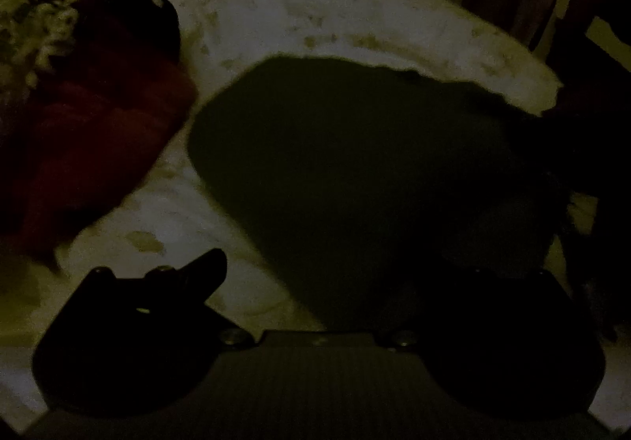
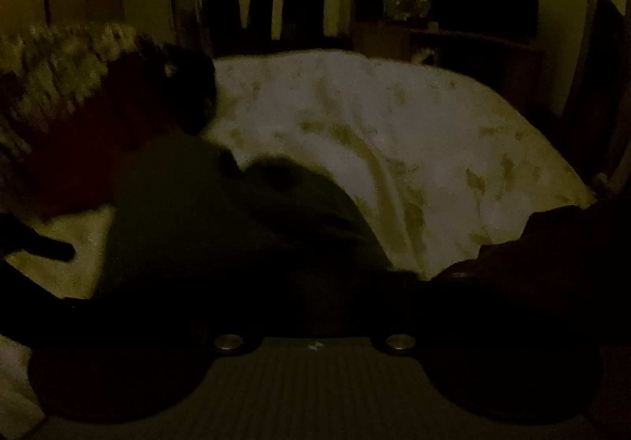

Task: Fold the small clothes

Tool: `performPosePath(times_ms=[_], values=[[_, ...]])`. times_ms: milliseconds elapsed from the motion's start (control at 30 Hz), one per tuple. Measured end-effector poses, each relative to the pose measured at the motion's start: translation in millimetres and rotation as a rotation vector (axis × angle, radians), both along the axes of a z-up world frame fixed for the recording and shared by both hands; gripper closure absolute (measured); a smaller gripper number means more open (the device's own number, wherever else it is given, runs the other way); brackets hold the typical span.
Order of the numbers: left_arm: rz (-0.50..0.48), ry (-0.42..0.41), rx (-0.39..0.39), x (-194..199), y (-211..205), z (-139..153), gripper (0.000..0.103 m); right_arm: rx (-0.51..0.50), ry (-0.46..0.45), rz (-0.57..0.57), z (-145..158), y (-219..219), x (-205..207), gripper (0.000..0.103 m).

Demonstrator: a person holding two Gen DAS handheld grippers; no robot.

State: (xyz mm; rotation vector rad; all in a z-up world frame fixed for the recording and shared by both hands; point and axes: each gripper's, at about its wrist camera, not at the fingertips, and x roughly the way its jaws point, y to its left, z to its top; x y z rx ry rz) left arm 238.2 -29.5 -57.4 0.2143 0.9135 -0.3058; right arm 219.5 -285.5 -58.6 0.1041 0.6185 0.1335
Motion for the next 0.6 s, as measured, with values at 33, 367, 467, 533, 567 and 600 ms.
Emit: performPosePath(times_ms=[33,367,467,533,567,600], values=[[-0.006,-0.01,-0.006,-5,8,5,0.0,0.004,-0.022,-0.004,8,4,-9,0.0],[0.122,0.169,-0.308,0,98,-9,0.0,0.302,0.022,-0.059,8,18,-82,0.0],[0.166,0.238,-0.406,12,109,-22,0.0,0.378,0.081,-0.127,-15,24,-86,0.0],[0.17,0.251,-0.452,18,110,-28,0.0,0.45,0.117,-0.169,-30,26,-87,0.0],[0.176,0.256,-0.473,24,110,-31,0.0,0.486,0.124,-0.196,-37,25,-86,0.0],[0.18,0.266,-0.494,27,110,-35,0.0,0.507,0.124,-0.23,-40,25,-86,0.0]])
